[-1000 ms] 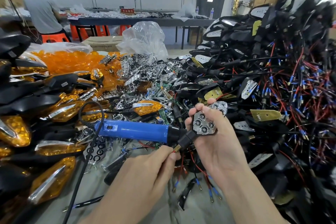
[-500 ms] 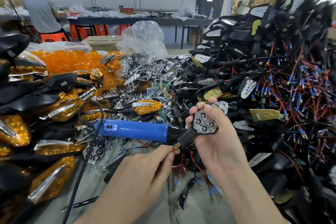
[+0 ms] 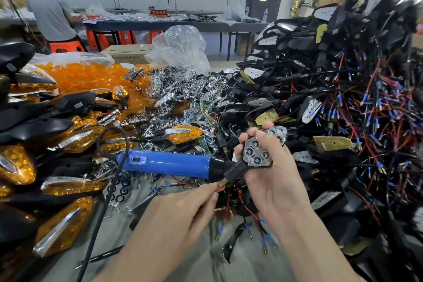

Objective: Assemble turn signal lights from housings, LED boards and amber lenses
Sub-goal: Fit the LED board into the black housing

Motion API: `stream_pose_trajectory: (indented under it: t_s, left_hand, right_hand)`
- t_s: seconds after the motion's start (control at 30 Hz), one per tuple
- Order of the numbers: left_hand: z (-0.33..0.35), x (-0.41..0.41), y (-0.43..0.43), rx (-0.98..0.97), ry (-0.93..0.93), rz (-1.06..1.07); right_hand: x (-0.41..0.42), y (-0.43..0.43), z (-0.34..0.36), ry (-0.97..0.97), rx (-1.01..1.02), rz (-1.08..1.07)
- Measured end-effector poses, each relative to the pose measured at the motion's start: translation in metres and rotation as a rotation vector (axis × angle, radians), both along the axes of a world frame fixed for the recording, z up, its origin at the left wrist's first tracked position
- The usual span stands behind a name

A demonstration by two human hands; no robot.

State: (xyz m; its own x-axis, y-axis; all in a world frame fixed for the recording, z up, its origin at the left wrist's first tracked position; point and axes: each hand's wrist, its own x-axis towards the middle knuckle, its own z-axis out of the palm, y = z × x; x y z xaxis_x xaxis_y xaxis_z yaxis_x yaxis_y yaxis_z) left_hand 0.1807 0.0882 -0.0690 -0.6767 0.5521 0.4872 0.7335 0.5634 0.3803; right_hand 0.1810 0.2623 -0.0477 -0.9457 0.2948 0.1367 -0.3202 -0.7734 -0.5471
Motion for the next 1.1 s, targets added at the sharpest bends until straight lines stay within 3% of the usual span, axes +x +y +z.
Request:
stream_pose_trajectory:
  t_s: [0.47,0.67,0.93,1.1]
  left_hand:
    - [-0.003,0.001,-0.003,-0.018,-0.083,-0.025]
    - [0.001,0.003,-0.001,0.295,-0.315,0.012]
    - [0.008,0.006,0.018,0.773,-0.846,-0.078]
    - [0.006,0.001,0.022,0.842,-0.882,-0.09]
  right_hand:
    - [-0.001,-0.001,0.0,-0.027,0.05,0.0]
    - [0.0,-0.012,-0.004,-0.075,0.111,0.046]
    - [0.008,-0.03,-0.007,-0.207,0.328,0.24]
    - [0.009,-0.031,-0.008,-0.249,0.382,0.244]
